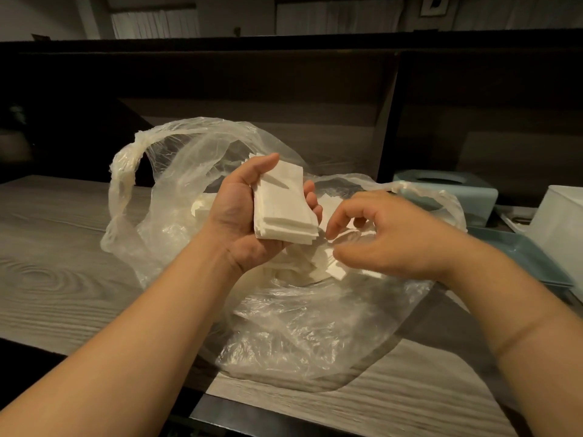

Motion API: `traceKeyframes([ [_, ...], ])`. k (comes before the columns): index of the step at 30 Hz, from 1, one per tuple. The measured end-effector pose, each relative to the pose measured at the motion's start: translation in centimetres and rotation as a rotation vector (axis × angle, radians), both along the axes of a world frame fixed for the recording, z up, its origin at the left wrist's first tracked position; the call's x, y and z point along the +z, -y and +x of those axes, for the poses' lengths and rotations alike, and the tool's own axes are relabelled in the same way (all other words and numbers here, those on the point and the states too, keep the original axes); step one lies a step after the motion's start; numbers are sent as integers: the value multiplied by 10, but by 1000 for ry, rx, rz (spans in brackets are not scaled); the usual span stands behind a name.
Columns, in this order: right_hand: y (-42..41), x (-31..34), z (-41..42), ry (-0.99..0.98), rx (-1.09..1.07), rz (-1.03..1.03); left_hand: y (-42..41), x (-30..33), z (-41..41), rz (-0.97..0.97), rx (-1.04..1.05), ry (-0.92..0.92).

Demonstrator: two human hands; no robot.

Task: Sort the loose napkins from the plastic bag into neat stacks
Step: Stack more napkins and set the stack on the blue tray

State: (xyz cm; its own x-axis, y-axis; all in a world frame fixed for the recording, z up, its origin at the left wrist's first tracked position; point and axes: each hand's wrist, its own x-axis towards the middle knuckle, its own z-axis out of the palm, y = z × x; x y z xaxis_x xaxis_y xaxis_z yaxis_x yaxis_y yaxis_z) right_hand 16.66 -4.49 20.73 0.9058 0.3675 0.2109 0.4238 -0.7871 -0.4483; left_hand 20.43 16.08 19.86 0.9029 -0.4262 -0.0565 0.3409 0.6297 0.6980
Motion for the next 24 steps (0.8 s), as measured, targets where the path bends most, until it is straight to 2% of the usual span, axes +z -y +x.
traceKeyframes([
  [4,1,-4,3,-14,4,-121,0,0,0,7,-10,-6],
  [13,-1,-11,10,125,-25,-119,1,0,1,9,-15,-6],
  [19,-4,-5,5,125,-22,163,0,1,1,1,-13,0],
  [24,-4,-6,4,3,-6,142,0,1,1,-16,-25,1],
])
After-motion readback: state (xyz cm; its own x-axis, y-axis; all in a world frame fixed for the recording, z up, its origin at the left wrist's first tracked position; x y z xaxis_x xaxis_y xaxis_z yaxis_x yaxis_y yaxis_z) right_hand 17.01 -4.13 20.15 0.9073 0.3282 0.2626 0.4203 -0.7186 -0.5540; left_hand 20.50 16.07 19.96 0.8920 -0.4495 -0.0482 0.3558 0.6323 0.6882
